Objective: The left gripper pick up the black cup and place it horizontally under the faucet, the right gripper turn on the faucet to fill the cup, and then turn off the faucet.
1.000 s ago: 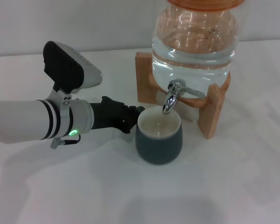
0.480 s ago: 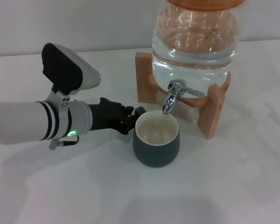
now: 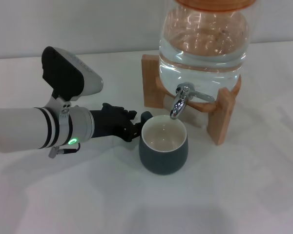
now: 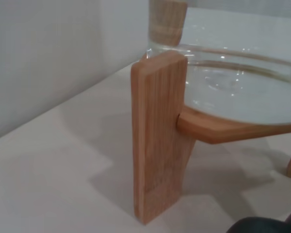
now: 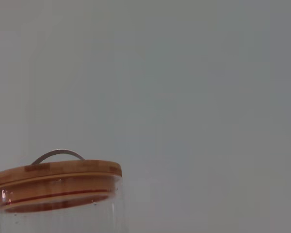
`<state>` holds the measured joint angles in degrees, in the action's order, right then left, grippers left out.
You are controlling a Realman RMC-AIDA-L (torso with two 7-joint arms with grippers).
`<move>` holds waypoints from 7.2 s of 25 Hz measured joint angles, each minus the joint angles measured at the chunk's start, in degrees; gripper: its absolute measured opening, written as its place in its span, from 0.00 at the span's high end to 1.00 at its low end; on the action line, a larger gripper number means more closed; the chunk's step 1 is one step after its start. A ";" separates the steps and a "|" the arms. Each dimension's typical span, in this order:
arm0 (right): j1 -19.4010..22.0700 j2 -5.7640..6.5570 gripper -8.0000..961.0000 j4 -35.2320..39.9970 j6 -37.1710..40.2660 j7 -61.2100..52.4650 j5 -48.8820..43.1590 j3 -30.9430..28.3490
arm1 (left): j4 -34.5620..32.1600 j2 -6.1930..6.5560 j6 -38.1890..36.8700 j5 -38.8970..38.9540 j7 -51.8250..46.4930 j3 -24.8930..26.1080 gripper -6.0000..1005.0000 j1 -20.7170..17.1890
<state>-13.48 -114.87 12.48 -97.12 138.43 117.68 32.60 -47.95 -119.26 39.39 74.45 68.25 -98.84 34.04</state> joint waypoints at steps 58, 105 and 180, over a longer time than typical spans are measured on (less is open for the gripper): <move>2.70 0.18 0.14 37.71 -3.85 -37.14 -20.99 14.52 | 12.29 0.14 31.51 29.39 47.99 58.97 0.49 -20.76; -3.08 -0.09 0.14 38.77 2.46 -41.63 -23.90 29.93 | 16.22 0.17 32.16 33.93 50.79 59.64 0.50 -22.31; 2.37 -0.20 0.14 51.24 21.01 -43.26 -11.82 56.86 | 19.41 0.21 34.86 36.10 53.44 59.64 0.50 -24.65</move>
<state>-11.12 -115.07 63.72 -76.10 95.17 105.86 89.46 -28.54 -119.05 74.25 110.55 121.69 -39.20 9.39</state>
